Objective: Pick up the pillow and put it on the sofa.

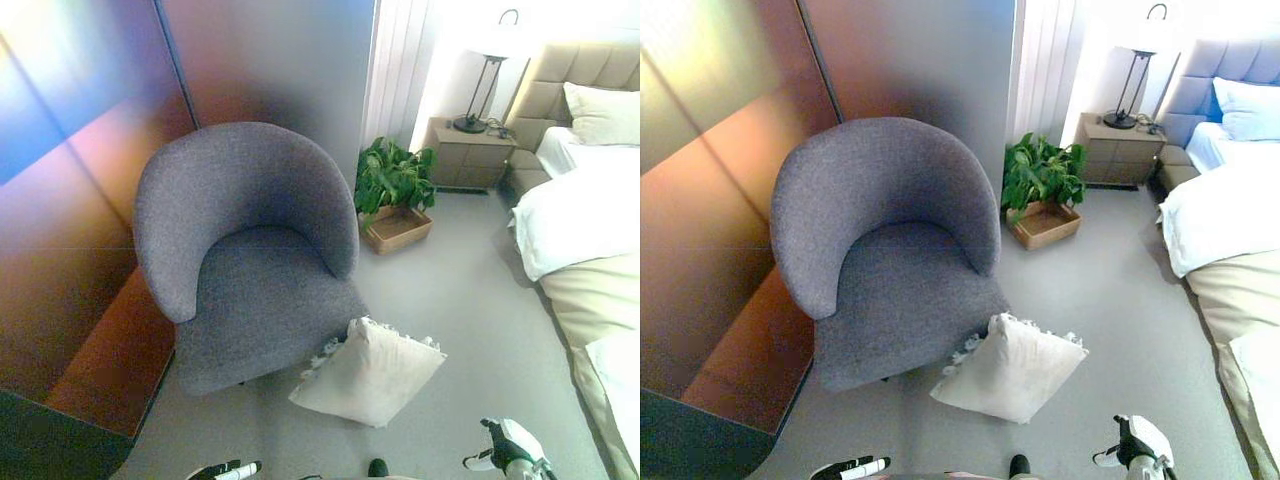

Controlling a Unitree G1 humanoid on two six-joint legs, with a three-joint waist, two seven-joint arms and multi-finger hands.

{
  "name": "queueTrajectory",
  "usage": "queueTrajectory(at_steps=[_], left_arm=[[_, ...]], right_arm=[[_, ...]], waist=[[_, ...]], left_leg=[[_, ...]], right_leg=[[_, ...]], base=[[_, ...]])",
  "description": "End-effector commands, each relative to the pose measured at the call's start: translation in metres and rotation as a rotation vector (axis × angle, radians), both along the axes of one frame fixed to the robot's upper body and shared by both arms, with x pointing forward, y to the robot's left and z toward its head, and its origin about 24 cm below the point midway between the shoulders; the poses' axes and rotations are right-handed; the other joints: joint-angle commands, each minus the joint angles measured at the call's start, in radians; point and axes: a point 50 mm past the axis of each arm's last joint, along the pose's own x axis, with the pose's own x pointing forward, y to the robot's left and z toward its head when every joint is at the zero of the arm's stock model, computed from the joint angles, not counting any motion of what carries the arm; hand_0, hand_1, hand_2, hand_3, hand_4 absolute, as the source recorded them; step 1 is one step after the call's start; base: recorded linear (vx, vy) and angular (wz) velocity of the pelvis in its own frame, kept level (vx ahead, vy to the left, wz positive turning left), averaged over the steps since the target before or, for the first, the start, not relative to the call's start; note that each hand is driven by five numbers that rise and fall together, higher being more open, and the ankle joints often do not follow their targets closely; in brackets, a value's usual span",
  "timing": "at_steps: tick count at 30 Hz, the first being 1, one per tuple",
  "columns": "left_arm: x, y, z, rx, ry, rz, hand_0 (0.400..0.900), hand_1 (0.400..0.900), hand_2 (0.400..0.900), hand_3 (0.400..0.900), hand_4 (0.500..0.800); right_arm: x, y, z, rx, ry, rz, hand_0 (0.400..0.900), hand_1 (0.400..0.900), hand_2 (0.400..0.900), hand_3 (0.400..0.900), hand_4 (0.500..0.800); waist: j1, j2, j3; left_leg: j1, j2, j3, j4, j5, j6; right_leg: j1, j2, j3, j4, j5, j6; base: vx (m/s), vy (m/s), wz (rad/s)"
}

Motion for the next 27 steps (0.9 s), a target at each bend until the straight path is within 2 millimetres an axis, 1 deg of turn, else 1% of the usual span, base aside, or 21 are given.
queueTrajectory(at_steps=[1, 2, 6, 9, 11, 13, 15, 18, 19, 21, 27], left_arm=[[0.029, 0.026, 0.015, 0.071, -0.084, -0.022, 0.9, 0.9, 0.9, 0.9, 0.8], [0.031, 0.027, 0.015, 0.074, -0.086, -0.026, 0.9, 0.9, 0.9, 0.9, 0.8], [0.046, 0.03, 0.021, 0.085, -0.132, -0.039, 0.9, 0.9, 0.9, 0.9, 0.8], [0.056, 0.031, 0.025, 0.086, -0.168, -0.042, 0.9, 0.9, 0.9, 0.9, 0.8], [0.061, 0.032, 0.028, 0.085, -0.19, -0.034, 0.9, 0.9, 0.9, 0.9, 0.8], [0.067, 0.033, 0.031, 0.078, -0.229, -0.015, 0.9, 0.9, 0.9, 0.9, 0.8], [0.078, 0.032, 0.036, 0.071, -0.273, -0.011, 0.9, 0.9, 0.9, 0.9, 0.8], [0.091, 0.031, 0.042, 0.056, -0.327, -0.01, 0.9, 0.9, 0.9, 0.9, 0.8], [0.093, 0.03, 0.043, 0.049, -0.342, -0.008, 0.9, 0.9, 0.9, 0.9, 0.8], [0.096, 0.028, 0.046, 0.031, -0.379, 0.001, 0.9, 0.9, 0.9, 0.9, 0.8], [0.101, 0.025, 0.05, 0.008, -0.44, 0.029, 0.9, 0.9, 0.9, 0.9, 0.8]], right_arm=[[0.07, -0.016, 0.039, -0.092, -0.201, 0.13, 0.9, 0.9, 0.9, 0.9, 0.8], [0.075, -0.018, 0.043, -0.099, -0.215, 0.138, 0.9, 0.9, 0.9, 0.9, 0.8], [0.109, -0.029, 0.072, -0.14, -0.318, 0.154, 0.9, 0.9, 0.9, 0.9, 0.8], [0.132, -0.035, 0.095, -0.176, -0.382, 0.161, 0.9, 0.9, 0.9, 0.9, 0.8], [0.143, -0.04, 0.108, -0.198, -0.415, 0.166, 0.9, 0.9, 0.9, 0.9, 0.8], [0.156, -0.043, 0.124, -0.218, -0.451, 0.173, 0.9, 0.9, 0.9, 0.9, 0.8], [0.169, -0.05, 0.145, -0.248, -0.502, 0.171, 0.9, 0.9, 0.9, 0.9, 0.8], [0.182, -0.063, 0.177, -0.293, -0.576, 0.172, 0.9, 0.9, 0.9, 0.9, 0.8], [0.186, -0.065, 0.186, -0.307, -0.596, 0.175, 0.9, 0.9, 0.9, 0.9, 0.8], [0.196, -0.07, 0.21, -0.333, -0.645, 0.18, 0.9, 0.9, 0.9, 0.9, 0.8], [0.213, -0.073, 0.262, -0.406, -0.763, 0.2, 0.9, 0.9, 0.9, 0.9, 0.8]], waist=[[0.018, -0.032, 0.072], [0.021, -0.03, 0.08], [0.037, -0.013, 0.142], [0.047, 0.003, 0.189], [0.053, 0.014, 0.215], [0.058, 0.029, 0.247], [0.067, 0.047, 0.281], [0.082, 0.074, 0.33], [0.085, 0.081, 0.344], [0.09, 0.098, 0.373], [0.097, 0.124, 0.423]], left_leg=[[-0.035, -0.065, -0.042, 0.003, -0.037, 0.056], [-0.048, -0.066, -0.046, 0.003, -0.033, 0.055], [-0.134, -0.069, -0.069, 0.003, -0.006, 0.052], [-0.195, -0.074, -0.091, 0.003, 0.015, 0.052], [-0.227, -0.077, -0.106, 0.003, 0.027, 0.051], [-0.256, -0.078, -0.11, 0.003, 0.039, 0.047], [-0.295, -0.085, -0.125, 0.003, 0.053, 0.043], [-0.351, -0.094, -0.144, 0.003, 0.079, 0.037], [-0.367, -0.097, -0.149, 0.007, 0.084, 0.035], [-0.401, -0.103, -0.156, 0.014, 0.093, 0.034], [-0.483, -0.114, -0.151, 0.038, 0.109, 0.034]], right_leg=[[0.051, 0.023, -0.049, 0.004, -0.074, 0.034], [0.041, 0.022, -0.052, 0.004, -0.072, 0.034], [-0.03, 0.018, -0.07, 0.005, -0.059, 0.031], [-0.085, 0.02, -0.084, 0.019, -0.057, 0.022], [-0.118, 0.023, -0.093, 0.036, -0.062, 0.016], [-0.152, 0.022, -0.11, 0.059, -0.069, 0.009], [-0.195, 0.021, -0.119, 0.087, -0.077, 0.002], [-0.258, 0.014, -0.134, 0.136, -0.088, -0.002], [-0.276, 0.013, -0.139, 0.15, -0.092, -0.004], [-0.322, 0.012, -0.141, 0.181, -0.099, -0.006], [-0.429, -0.002, -0.144, 0.251, -0.112, -0.007]], base=[[-0.03, -0.038, 0.15], [-0.09, -0.046, 0.18], [-0.16, -0.047, 0.18], [-0.14, -0.034, 0.15], [-0.09, -0.026, 0.15], [-0.09, -0.009, 0.14], [-0.11, -0.006, 0.18], [-0.1, -0.007, 0.17], [-0.08, -0.001, 0.13], [-0.09, 0.018, 0.09], [-0.07, 0.042, 0.04]])
